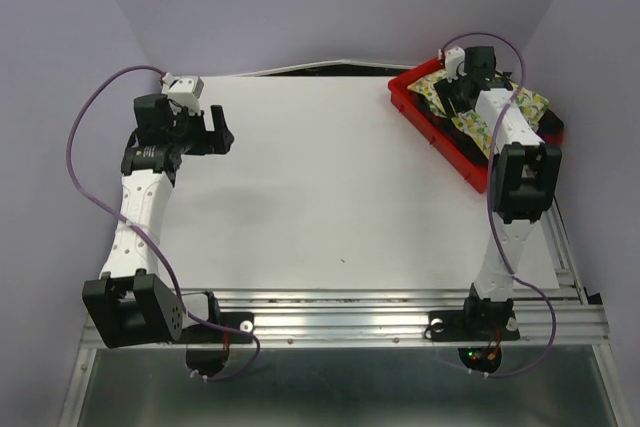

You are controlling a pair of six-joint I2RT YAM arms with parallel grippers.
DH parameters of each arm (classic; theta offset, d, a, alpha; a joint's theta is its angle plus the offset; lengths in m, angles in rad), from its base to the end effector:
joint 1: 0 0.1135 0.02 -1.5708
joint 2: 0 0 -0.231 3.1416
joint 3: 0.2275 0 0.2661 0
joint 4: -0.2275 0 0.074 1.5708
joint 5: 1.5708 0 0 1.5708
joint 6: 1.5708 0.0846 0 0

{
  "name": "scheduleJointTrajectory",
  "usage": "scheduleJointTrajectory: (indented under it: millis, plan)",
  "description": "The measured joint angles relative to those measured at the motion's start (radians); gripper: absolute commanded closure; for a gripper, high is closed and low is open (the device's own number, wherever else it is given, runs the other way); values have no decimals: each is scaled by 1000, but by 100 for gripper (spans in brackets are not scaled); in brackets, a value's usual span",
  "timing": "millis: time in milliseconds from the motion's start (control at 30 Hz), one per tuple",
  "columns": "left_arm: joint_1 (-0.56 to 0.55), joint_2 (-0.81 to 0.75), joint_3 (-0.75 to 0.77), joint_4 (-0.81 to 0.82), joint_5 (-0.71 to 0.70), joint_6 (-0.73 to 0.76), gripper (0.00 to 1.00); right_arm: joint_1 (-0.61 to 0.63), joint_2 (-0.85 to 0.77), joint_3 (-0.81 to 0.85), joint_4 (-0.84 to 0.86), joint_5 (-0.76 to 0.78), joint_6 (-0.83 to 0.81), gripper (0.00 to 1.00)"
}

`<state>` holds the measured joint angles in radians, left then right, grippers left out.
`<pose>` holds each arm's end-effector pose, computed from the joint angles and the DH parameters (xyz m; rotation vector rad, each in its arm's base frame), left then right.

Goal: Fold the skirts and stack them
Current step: Grab the skirt from the pile

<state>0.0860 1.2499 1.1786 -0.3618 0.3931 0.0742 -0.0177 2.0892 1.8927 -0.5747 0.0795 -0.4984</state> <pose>0.3496 -0.0024 0.3103 0.2385 1.9658 -0.2894 0.5138 -0.0158 0.2120 -0.5244 2.3066 -0.3460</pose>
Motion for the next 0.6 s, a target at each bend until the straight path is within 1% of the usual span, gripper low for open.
scheduleJointTrajectory:
  millis: [200, 400, 533, 600]
  plan:
    - [0, 2, -11, 14, 24, -5, 1, 6, 90, 34, 47, 8, -16, 31]
    - [0, 11, -17, 15, 29, -6, 2, 20, 140, 37, 123, 54, -47, 32]
    - [0, 19, -17, 15, 31, -7, 1, 35, 176, 44, 181, 115, -75, 39]
    - [0, 23, -17, 15, 33, -8, 1, 39, 198, 63, 196, 135, -84, 44]
